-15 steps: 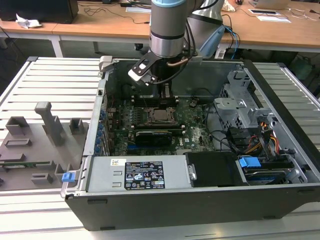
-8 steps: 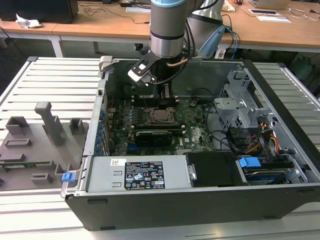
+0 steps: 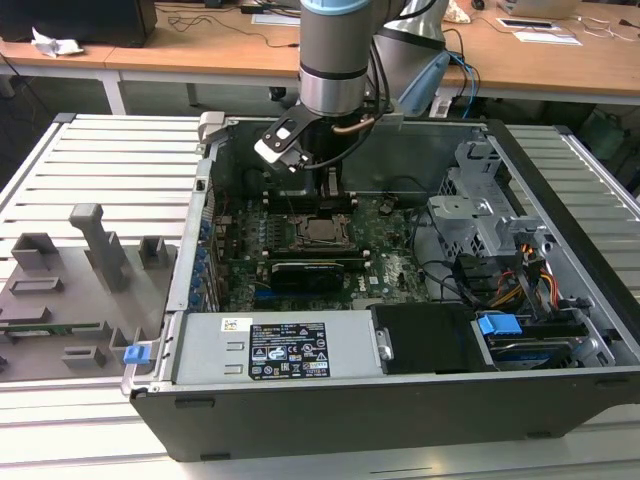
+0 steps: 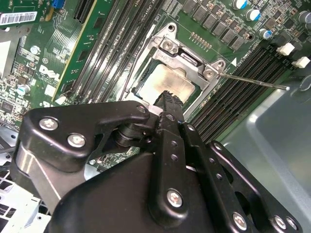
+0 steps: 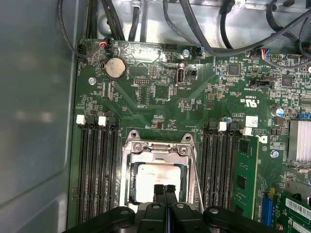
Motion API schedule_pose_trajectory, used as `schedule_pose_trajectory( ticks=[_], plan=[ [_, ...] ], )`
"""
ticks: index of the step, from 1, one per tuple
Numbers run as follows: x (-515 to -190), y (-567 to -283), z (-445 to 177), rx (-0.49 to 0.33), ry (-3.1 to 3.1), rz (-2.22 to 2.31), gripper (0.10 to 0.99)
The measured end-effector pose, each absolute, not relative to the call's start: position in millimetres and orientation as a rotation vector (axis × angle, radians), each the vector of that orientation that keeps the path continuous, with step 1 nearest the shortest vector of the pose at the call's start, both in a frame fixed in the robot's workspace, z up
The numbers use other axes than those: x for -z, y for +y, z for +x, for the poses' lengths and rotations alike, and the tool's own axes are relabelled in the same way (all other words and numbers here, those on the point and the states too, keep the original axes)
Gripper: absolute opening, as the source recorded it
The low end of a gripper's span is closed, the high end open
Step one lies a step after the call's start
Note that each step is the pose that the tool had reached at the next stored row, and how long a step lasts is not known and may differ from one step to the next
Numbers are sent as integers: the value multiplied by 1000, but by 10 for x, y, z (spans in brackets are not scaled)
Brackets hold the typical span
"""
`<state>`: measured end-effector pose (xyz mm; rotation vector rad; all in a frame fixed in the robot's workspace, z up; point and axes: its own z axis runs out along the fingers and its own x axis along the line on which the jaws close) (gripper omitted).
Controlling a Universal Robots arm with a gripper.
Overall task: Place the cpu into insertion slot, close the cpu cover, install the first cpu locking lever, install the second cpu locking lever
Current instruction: 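Install the first cpu locking lever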
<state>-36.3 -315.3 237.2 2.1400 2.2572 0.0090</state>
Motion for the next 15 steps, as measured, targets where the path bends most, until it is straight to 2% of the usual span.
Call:
schedule_pose_trajectory(
  ticks=[15],
  plan=[
    [-2414, -3153, -376, -9, 2257, 2140, 106]
  ],
)
